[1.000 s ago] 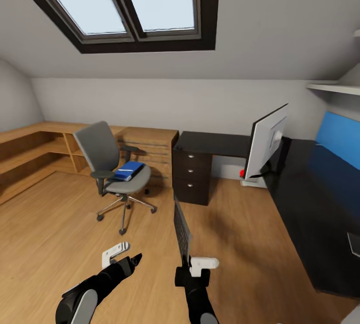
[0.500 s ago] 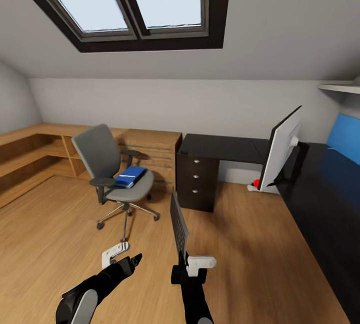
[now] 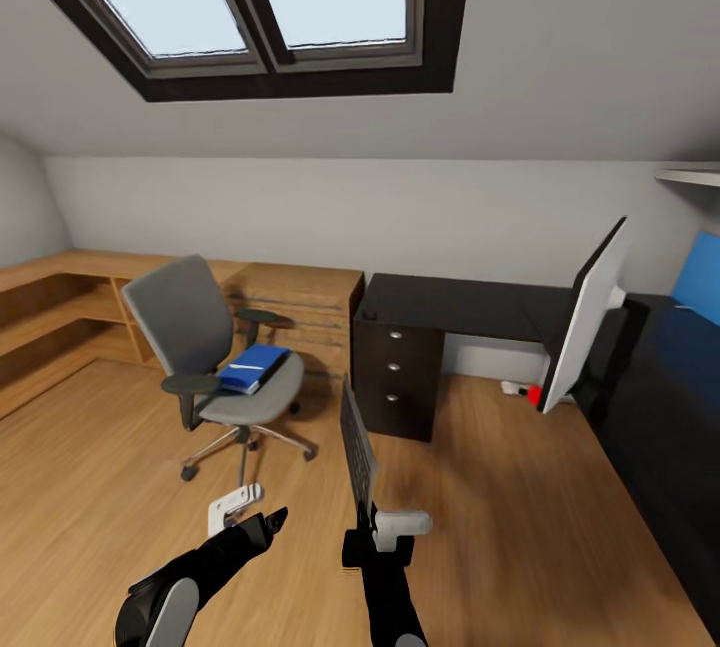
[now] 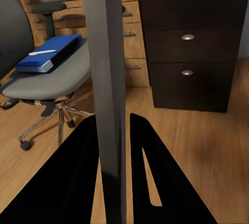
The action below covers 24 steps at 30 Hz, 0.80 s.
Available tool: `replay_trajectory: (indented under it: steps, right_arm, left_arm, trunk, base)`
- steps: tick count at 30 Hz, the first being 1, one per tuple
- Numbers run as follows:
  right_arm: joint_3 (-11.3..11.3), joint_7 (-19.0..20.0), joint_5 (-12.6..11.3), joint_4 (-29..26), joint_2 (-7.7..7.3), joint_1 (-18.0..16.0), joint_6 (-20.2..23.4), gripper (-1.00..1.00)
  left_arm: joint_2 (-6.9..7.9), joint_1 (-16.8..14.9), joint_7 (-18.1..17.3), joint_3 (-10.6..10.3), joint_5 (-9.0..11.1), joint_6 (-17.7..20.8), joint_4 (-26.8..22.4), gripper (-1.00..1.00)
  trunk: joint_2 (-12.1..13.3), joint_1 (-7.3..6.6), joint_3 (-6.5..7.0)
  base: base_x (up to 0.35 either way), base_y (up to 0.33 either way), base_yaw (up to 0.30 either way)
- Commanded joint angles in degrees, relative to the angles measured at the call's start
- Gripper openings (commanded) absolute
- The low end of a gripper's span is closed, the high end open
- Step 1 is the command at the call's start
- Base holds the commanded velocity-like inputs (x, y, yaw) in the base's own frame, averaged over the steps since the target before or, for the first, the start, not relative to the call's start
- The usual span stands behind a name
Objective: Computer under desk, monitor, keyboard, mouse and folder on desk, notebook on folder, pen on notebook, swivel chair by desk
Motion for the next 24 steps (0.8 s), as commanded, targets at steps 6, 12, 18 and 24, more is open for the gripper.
replay_trajectory:
  steps: [6,12,18,24]
  right_arm:
    - [0.11,-0.15,-0.43,-0.02,0.00,-0.07,-0.49,-1.00]
    - [0.11,-0.20,-0.32,-0.06,0.00,-0.07,-0.55,-1.00]
    - [0.05,-0.39,-0.25,-1.56,0.00,-0.03,-0.63,-1.00]
    - [-0.02,-2.37,-0.37,-2.91,0.00,-0.05,-1.55,-1.00]
  left_arm:
    - [-0.06,-0.02,0.52,-0.08,0.68,0.20,-0.07,1.00]
    - [-0.04,-0.02,0.47,-0.09,0.78,0.26,-0.07,1.00]
    - [-0.01,-0.02,0.49,0.00,0.75,0.27,-0.07,1.00]
    - [0.00,-0.02,0.51,0.13,0.79,0.41,-0.07,1.00]
  trunk:
    - [-0.03,0.03,-0.06]
    - [-0.03,0.03,-0.06]
    - [1.17,-0.63,0.48]
    - [3.58,-1.94,1.55]
  base:
    - [0.314,0.000,0.000]
    - [0.092,0.000,0.000]
    - [0.010,0.000,0.000]
    - [0.001,0.000,0.000]
